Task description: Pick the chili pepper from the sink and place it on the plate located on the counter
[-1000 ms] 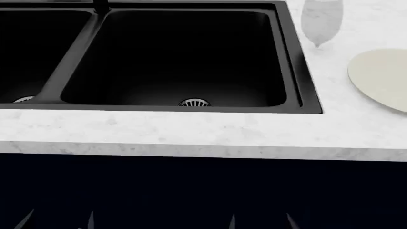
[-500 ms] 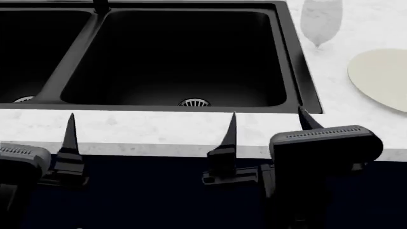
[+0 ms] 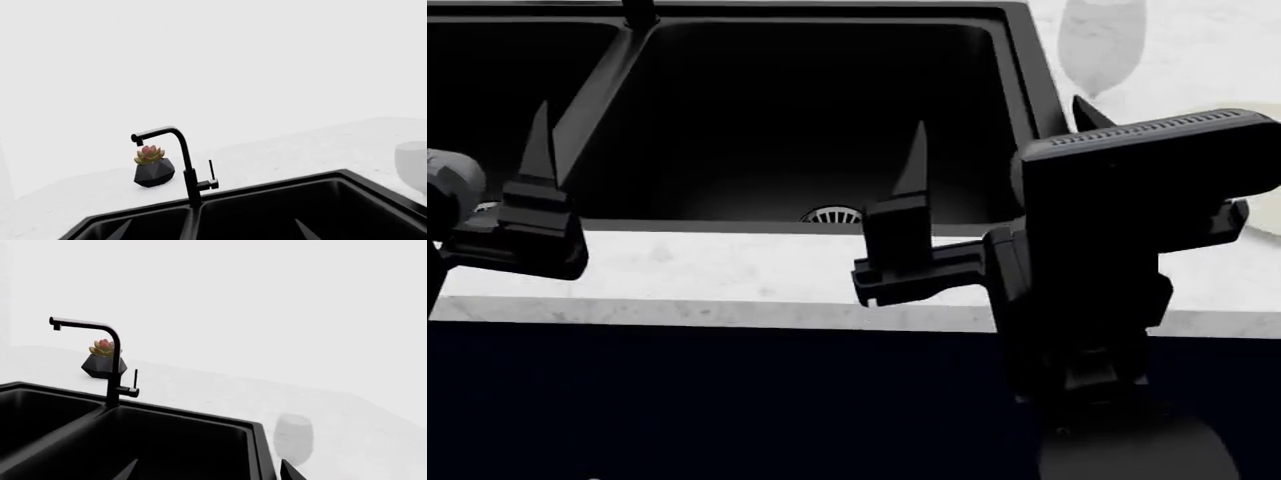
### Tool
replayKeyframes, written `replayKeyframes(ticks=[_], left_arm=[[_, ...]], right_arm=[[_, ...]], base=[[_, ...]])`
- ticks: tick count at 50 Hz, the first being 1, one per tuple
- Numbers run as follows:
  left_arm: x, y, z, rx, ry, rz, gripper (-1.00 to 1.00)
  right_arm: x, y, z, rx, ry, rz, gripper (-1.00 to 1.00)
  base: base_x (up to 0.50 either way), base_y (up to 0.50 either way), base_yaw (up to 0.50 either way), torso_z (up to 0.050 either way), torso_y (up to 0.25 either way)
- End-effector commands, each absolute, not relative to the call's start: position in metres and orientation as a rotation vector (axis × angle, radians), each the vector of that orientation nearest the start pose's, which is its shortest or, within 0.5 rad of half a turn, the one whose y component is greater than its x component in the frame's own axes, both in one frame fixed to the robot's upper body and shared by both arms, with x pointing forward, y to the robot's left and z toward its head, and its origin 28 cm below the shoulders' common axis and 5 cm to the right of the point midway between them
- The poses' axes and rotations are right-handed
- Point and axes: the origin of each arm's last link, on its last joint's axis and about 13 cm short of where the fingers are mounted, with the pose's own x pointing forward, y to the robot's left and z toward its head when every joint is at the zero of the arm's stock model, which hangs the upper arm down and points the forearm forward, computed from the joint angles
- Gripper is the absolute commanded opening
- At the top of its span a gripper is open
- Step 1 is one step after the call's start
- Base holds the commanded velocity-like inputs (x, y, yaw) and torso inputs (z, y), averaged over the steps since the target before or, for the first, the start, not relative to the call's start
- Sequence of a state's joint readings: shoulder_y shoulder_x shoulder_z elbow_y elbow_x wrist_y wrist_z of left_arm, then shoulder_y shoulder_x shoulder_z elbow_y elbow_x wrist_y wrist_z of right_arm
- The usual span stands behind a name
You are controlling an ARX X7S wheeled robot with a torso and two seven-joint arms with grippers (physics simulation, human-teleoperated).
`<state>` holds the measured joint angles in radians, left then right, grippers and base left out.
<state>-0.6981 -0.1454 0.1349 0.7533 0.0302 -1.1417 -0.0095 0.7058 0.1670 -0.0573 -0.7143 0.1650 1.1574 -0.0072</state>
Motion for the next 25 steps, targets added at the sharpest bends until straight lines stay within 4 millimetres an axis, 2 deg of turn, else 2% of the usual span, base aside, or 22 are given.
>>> replayKeyframes(ticks=[1, 6, 25], left_arm=[[0.2507, 0.2126, 0.2529, 0.198, -0.300, -0.011, 1.00], [0.2503, 0.2131, 0.2522, 0.199, -0.302, -0.020, 1.00], [0.2500, 0.2147, 0.2545, 0.205, -0.316, -0.017, 1.00]], right_arm=[[0.2569, -0.1108, 0.2484, -0.126, -0.249, 0.145, 1.00], [0.2559, -0.1110, 0.2481, -0.135, -0.248, 0.143, 1.00], [0.2531, -0.1091, 0.2503, -0.156, -0.258, 0.152, 1.00]], base=[[0.00, 0.00, 0.00, 0.000, 0.000], [0.00, 0.08, 0.00, 0.000, 0.000], [0.00, 0.50, 0.00, 0.000, 0.000]])
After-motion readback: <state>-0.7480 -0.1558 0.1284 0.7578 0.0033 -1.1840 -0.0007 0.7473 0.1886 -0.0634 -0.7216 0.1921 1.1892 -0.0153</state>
